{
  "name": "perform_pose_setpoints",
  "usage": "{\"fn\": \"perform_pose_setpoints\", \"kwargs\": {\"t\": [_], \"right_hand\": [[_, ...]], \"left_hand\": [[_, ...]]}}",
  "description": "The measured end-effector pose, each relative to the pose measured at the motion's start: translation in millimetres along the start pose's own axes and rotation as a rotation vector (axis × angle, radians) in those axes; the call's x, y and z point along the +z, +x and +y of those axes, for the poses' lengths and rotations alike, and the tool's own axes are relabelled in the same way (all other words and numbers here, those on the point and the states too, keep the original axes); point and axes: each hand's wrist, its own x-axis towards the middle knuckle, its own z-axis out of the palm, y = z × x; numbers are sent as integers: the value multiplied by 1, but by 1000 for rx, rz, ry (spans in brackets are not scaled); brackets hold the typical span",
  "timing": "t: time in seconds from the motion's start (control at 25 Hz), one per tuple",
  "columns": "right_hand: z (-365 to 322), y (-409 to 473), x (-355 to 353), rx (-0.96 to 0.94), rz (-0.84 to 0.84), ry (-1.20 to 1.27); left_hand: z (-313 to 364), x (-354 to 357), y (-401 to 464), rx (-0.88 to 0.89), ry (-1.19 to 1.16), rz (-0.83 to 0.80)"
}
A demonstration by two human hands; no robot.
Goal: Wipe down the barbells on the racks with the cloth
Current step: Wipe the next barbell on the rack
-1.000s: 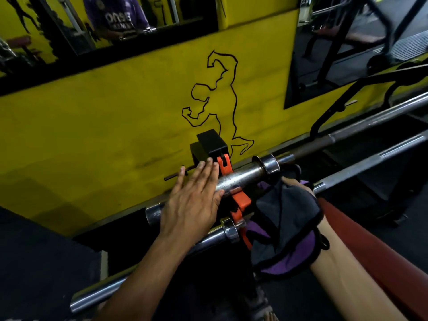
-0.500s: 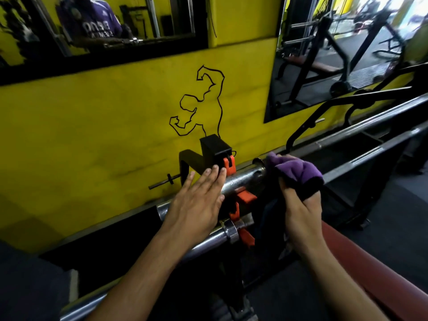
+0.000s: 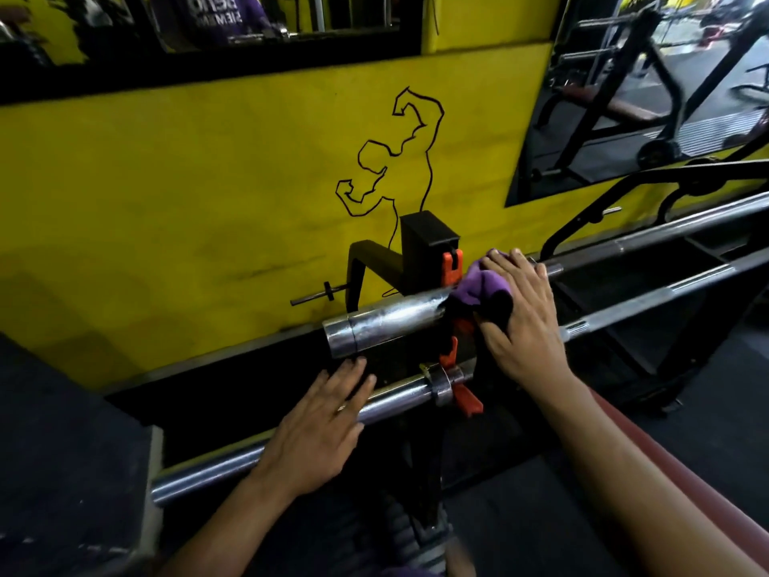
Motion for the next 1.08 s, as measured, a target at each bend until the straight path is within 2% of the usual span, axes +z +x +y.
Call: {"fn": "perform_pose_setpoints", "kwargs": {"t": [0.12, 0.2, 0.28, 0.32, 0.4, 0.56, 0.72, 0.8, 0.96, 1.08], "right_hand": [[-2, -3, 1, 51, 9, 42], [-13, -1, -5, 125, 22, 259], [-27, 1, -18, 154, 121, 454], [-36, 1, -24, 148, 195, 469], [-46, -1, -21, 144, 275, 353], [-45, -10, 18, 287, 152, 138], [-53, -1, 21, 381, 186, 132], [-67, 2, 23, 355, 166, 88], [-68, -24, 20, 166, 58, 96], [-51, -35, 6, 228, 115, 151]], "left_hand": [[-31, 13, -8, -45, -77, -211], [-46, 20, -12, 43, -66, -304], [-53, 23, -12, 124, -50, -345], [-56, 22, -11, 143, -46, -377], [-59, 18, -9, 166, -42, -418], [-67, 29, -9, 196, -22, -364], [-68, 35, -11, 205, -29, -323], [-67, 35, -11, 202, -33, -320], [-69, 34, -9, 200, -73, -325], [-69, 34, -10, 200, -77, -312]]}}
